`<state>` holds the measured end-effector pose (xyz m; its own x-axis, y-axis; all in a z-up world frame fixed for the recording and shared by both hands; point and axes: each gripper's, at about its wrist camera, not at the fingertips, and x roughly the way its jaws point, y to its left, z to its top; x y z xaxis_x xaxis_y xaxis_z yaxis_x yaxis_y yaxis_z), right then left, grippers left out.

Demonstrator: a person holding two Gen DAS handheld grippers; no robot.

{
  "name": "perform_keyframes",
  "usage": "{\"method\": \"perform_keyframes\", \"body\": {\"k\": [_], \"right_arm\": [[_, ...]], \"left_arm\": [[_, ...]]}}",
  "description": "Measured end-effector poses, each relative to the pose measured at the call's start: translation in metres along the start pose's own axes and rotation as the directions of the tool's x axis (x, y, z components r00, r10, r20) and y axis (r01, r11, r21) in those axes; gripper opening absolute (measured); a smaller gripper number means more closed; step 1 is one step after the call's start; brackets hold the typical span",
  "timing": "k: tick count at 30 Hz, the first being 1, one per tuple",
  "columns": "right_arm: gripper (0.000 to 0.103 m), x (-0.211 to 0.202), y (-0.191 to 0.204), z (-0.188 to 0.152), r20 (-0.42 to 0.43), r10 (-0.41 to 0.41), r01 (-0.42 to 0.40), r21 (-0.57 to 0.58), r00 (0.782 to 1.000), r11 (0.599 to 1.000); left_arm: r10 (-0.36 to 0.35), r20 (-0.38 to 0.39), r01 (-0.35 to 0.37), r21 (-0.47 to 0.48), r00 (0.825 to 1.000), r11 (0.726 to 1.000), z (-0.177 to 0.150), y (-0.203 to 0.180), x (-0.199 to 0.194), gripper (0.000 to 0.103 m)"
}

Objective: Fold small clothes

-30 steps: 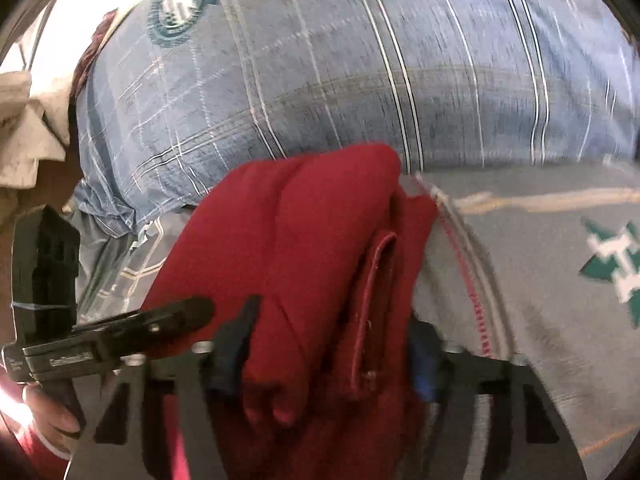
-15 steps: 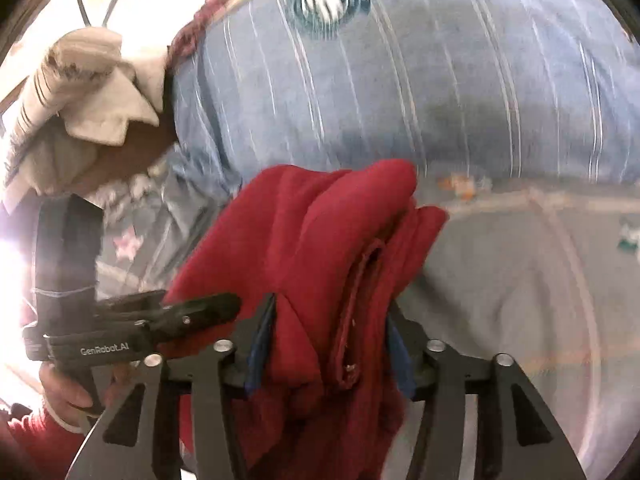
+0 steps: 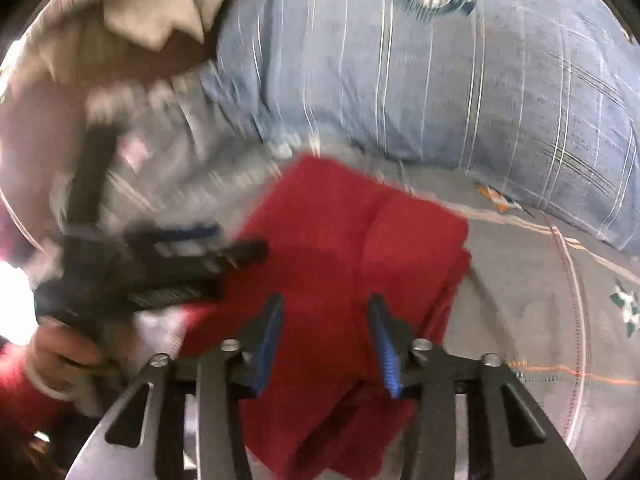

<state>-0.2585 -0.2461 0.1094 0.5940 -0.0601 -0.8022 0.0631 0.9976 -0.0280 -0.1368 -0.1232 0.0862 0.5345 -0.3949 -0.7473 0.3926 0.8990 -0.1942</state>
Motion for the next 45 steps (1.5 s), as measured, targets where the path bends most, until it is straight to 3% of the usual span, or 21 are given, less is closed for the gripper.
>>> {"method": "perform_keyframes", "body": {"k": [2,4,9,13,18,22,34,45], "right_arm": [[0.033,0.021,-0.005,-0.014,-0.043,-0.074,0.073,-0.020,0.996,0.997],[0.033,0.018,-0.007,-0.018,0.000,-0.066,0.066,-0.006,0.998,0.998],[0.040,0.001,0.001,-0.013,0.003,-0.081,0.081,0.002,0.997,0.997],[0.066,-0.024,0.001,-0.012,0.073,-0.055,0.050,0.071,0.996,0.996],[0.069,-0.043,0.001,-0.010,0.113,-0.128,0.112,0.139,0.985,0.984],[0.077,-0.051,-0.007,-0.016,0.125,-0.136,0.105,0.225,0.983,0.969],[0.078,-0.044,0.009,-0.017,0.105,-0.110,0.084,0.228,0.988,0.970],[0.079,-0.037,0.009,-0.019,0.082,-0.111,0.089,0.237,0.990,0.967]], "left_arm": [[0.008,0.009,-0.008,0.020,1.000,1.000,-0.001,-0.004,-0.001,0.078],[0.022,0.027,-0.023,0.032,0.999,0.999,-0.001,-0.008,-0.001,0.078],[0.082,0.072,-0.085,0.045,0.994,0.995,-0.004,-0.011,-0.008,0.076],[0.129,0.119,-0.138,0.071,0.985,0.988,-0.012,-0.018,-0.031,0.076],[0.126,0.156,-0.136,0.061,0.980,0.989,-0.019,-0.022,-0.061,0.076],[0.127,0.187,-0.138,0.044,0.974,0.990,-0.033,-0.020,-0.082,0.076],[0.159,0.233,-0.167,0.014,0.959,0.986,-0.043,-0.002,-0.089,0.076],[0.163,0.209,-0.174,0.037,0.964,0.984,-0.042,-0.002,-0.076,0.075]]}}
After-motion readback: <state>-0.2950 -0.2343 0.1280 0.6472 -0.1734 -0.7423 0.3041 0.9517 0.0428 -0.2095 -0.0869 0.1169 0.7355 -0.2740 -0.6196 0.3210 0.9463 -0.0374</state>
